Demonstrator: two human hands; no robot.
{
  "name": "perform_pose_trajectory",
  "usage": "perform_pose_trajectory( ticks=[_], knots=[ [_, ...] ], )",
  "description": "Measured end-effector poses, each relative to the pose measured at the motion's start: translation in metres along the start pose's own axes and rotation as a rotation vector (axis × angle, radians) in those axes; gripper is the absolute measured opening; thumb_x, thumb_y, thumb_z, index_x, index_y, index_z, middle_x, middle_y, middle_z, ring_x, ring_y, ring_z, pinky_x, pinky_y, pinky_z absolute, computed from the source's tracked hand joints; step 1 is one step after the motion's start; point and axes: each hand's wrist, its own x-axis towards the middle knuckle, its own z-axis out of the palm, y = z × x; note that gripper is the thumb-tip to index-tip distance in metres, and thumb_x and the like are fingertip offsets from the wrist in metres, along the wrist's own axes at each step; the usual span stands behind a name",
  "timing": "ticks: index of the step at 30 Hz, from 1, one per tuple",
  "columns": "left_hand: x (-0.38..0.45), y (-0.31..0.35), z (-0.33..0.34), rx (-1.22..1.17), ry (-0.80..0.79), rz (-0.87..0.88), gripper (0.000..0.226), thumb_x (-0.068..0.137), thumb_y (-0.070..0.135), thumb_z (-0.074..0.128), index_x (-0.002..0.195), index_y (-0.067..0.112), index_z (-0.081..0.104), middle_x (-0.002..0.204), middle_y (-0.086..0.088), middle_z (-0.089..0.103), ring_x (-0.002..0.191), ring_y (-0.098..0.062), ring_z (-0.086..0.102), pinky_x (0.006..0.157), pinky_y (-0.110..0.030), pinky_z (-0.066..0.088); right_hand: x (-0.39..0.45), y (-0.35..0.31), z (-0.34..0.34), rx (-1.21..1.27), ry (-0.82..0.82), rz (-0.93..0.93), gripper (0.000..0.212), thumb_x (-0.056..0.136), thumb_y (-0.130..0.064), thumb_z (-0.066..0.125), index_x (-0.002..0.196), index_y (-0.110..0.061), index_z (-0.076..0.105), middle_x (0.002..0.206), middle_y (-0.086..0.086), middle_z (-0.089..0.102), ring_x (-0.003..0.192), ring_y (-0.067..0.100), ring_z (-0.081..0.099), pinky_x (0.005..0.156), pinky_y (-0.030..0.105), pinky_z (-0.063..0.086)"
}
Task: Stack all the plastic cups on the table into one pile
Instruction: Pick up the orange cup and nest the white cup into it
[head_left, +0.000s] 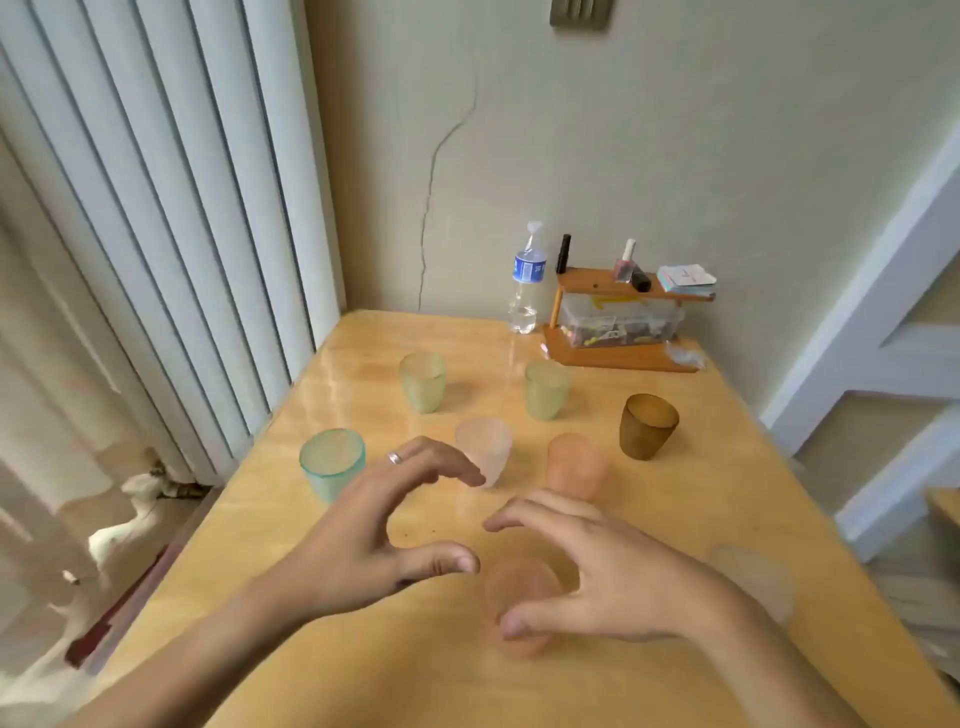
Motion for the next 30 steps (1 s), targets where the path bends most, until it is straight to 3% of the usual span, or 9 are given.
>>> perform_pose_trajectory(
  ticks=[3,6,9,12,15,18,22,26,30],
  knots=[
    [-0.025,-0.014,0.029,-0.046,0.006,-0.035,0.059,0.078,0.057,0.078,0.125,0.024,0.067,0.126,0.010,0.066,0.125,-0.016,0.062,0.101,-0.028,0.050,0.001,0.009,0.032,-0.075,-0.033,0.021,0.086,0.066,-0.072,0.077,0.141,-0.052,0.040,0.140,-0.037,0.037,0.136,-0.009,0.035,0.110,0.022,0.037],
    [-0.051,-0.023,0.056,-0.101,-0.022,-0.144,0.072,0.074,0.068,0.077,0.129,0.025,0.062,0.130,0.011,0.063,0.129,-0.016,0.059,0.103,-0.031,0.051,0.004,0.015,0.060,-0.030,0.050,0.036,0.074,0.074,-0.055,0.080,0.139,-0.047,0.046,0.135,-0.027,0.043,0.129,-0.006,0.043,0.105,0.020,0.039],
    [-0.065,-0.030,0.077,-0.137,-0.072,-0.194,0.085,0.070,0.049,0.092,0.141,0.028,0.051,0.142,0.008,0.052,0.133,-0.012,0.057,0.105,-0.037,0.052,0.008,0.020,0.077,0.014,0.246,0.018,0.069,0.075,-0.046,0.083,0.135,-0.032,0.052,0.124,-0.017,0.050,0.116,0.001,0.052,0.096,0.018,0.040],
    [-0.068,-0.032,0.101,-0.164,-0.046,-0.238,0.100,0.069,0.028,0.097,0.150,0.023,0.038,0.146,-0.002,0.043,0.132,-0.013,0.058,0.100,-0.031,0.057,0.007,0.018,0.093,0.091,0.387,0.013,0.074,0.070,-0.042,0.088,0.132,-0.026,0.050,0.125,-0.010,0.056,0.113,0.005,0.056,0.092,0.013,0.042],
    [-0.068,-0.032,0.122,-0.160,0.017,-0.245,0.099,0.067,0.028,0.089,0.151,0.018,0.035,0.142,-0.004,0.056,0.129,-0.018,0.061,0.104,-0.035,0.055,0.005,0.015,0.108,0.140,0.483,0.009,0.071,0.069,-0.039,0.088,0.127,-0.026,0.050,0.126,-0.006,0.058,0.114,0.007,0.060,0.094,0.022,0.048],
    [-0.068,-0.035,0.134,-0.167,0.098,-0.265,0.092,0.060,0.028,0.067,0.147,0.012,0.039,0.132,-0.005,0.065,0.123,-0.019,0.063,0.103,-0.029,0.050,0.001,0.016,0.115,0.150,0.500,0.005,0.077,0.070,-0.045,0.086,0.135,-0.028,0.048,0.133,-0.008,0.053,0.122,0.004,0.054,0.104,0.024,0.043],
    [-0.071,-0.039,0.143,-0.146,0.125,-0.260,0.090,0.076,0.038,0.078,0.150,0.011,0.034,0.135,-0.004,0.059,0.122,-0.014,0.059,0.101,-0.007,0.041,-0.020,0.035,0.111,0.131,0.625,0.030,0.078,0.076,-0.052,0.080,0.141,-0.024,0.048,0.138,-0.007,0.052,0.124,0.006,0.053,0.103,0.024,0.043],
    [-0.071,-0.042,0.146,-0.131,0.130,-0.261,0.090,0.081,0.036,0.079,0.152,0.011,0.030,0.136,-0.001,0.054,0.124,-0.012,0.053,0.099,0.004,0.031,-0.055,0.065,0.094,-0.092,0.983,-0.002,0.045,0.084,-0.027,0.079,0.123,-0.014,0.063,0.119,0.001,0.063,0.112,0.019,0.062,0.096,0.033,0.049],
    [-0.070,-0.046,0.147,-0.084,0.158,-0.265,0.092,0.077,0.041,0.080,0.151,0.014,0.032,0.134,-0.001,0.059,0.124,-0.017,0.058,0.099,-0.013,0.038,-0.073,0.092,0.073,-0.422,1.202,0.266,0.044,0.076,-0.034,0.079,0.115,-0.017,0.066,0.124,0.006,0.062,0.118,0.032,0.057,0.099,0.048,0.043]
  ],
)
